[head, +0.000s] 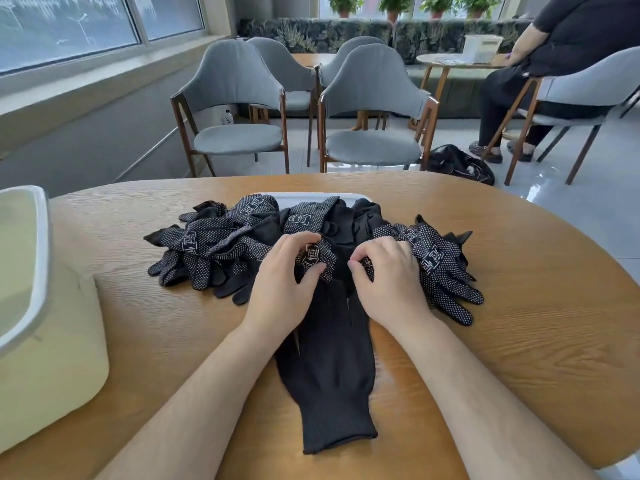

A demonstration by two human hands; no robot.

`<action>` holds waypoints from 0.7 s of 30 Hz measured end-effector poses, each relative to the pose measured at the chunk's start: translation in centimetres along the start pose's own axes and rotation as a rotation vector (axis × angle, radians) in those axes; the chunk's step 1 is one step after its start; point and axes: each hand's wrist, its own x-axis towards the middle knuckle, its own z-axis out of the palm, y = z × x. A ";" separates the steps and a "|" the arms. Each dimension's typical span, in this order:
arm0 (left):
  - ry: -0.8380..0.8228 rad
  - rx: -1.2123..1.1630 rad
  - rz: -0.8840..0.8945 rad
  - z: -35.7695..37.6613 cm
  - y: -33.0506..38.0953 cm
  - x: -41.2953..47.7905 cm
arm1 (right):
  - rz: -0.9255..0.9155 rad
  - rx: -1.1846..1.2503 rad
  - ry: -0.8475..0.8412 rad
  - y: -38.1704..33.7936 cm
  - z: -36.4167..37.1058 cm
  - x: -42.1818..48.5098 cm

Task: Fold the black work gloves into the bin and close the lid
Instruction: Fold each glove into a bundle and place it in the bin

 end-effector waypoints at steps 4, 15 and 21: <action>0.028 -0.119 0.072 0.0 0.6 -0.2 | 0.050 0.251 -0.010 -0.3 -0.4 -0.1; 0.198 -0.188 0.100 -1.0 1.7 -0.6 | 0.083 0.570 0.148 -0.8 -2.0 -0.3; 0.364 -0.128 -0.056 -1.3 1.0 -0.4 | 0.135 0.814 0.208 -1.5 -3.5 -0.5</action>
